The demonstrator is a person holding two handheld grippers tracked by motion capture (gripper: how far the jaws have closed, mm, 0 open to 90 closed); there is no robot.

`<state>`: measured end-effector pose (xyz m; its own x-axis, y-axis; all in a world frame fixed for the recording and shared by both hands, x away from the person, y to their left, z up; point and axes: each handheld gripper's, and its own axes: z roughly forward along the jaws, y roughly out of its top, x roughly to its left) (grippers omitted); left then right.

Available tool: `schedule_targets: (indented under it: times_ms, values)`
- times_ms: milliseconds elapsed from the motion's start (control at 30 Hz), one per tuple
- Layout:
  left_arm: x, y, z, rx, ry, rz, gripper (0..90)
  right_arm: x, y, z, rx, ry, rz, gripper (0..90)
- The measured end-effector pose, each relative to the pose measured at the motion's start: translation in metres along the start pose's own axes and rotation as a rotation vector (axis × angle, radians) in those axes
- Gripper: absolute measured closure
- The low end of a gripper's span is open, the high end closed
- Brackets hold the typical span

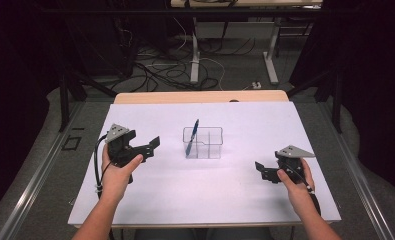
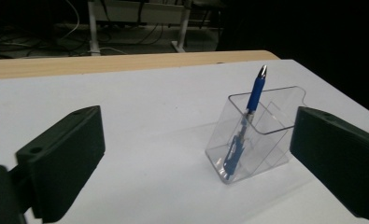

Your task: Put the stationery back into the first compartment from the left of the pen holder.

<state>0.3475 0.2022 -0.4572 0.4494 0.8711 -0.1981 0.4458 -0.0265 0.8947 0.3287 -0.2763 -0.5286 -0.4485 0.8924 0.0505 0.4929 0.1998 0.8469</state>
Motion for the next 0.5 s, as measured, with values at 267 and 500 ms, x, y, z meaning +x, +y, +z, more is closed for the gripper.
schedule_targets:
  times_ms: [267, 500]
  values:
    - [0.011, -0.016, -0.011, 0.000, 0.039, -0.015, 0.1, 0.000, 0.000, 0.000, 0.002, -0.003, -0.001, 12.9]
    - [0.020, -0.026, -0.019, -0.014, 0.044, -0.017, 0.1, 0.000, 0.000, 0.000, 0.003, -0.004, 0.001, 12.9]
